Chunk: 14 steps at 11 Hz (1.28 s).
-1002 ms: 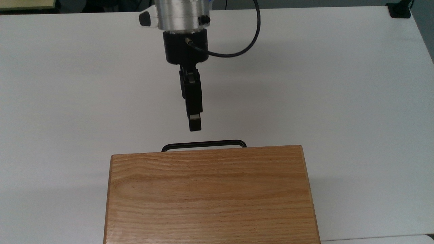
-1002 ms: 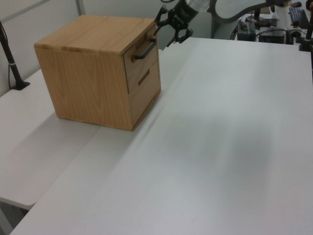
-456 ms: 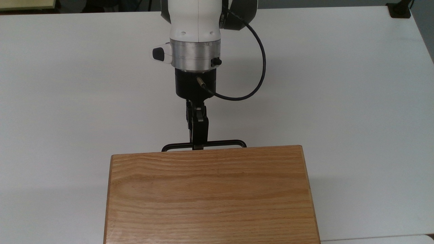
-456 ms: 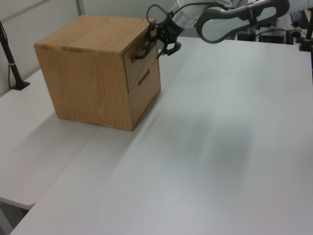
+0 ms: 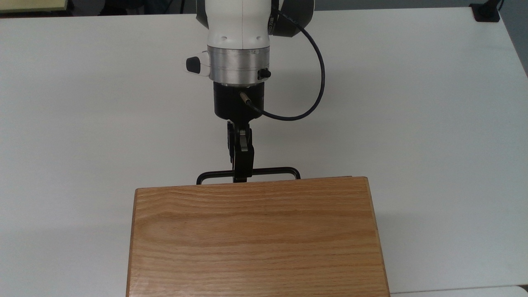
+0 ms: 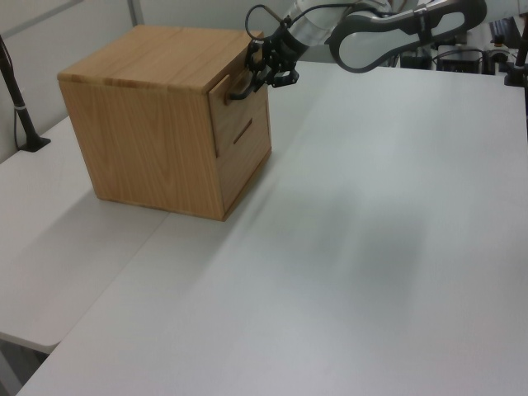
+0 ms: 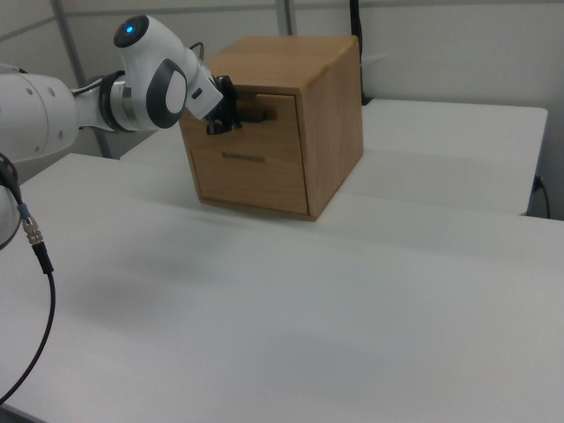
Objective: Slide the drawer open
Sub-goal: 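Close the gripper on the black drawer handle, then pull the handle straight out, sliding the upper drawer open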
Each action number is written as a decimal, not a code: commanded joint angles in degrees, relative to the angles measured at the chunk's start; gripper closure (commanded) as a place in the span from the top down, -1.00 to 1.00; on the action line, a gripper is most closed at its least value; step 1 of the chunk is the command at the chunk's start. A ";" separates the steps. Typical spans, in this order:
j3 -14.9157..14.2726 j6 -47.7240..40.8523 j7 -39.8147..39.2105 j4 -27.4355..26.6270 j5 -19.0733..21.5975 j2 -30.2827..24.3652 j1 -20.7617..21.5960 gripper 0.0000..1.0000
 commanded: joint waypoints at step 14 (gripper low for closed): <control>-0.83 -8.02 -28.03 -39.76 14.78 -33.47 0.63 0.32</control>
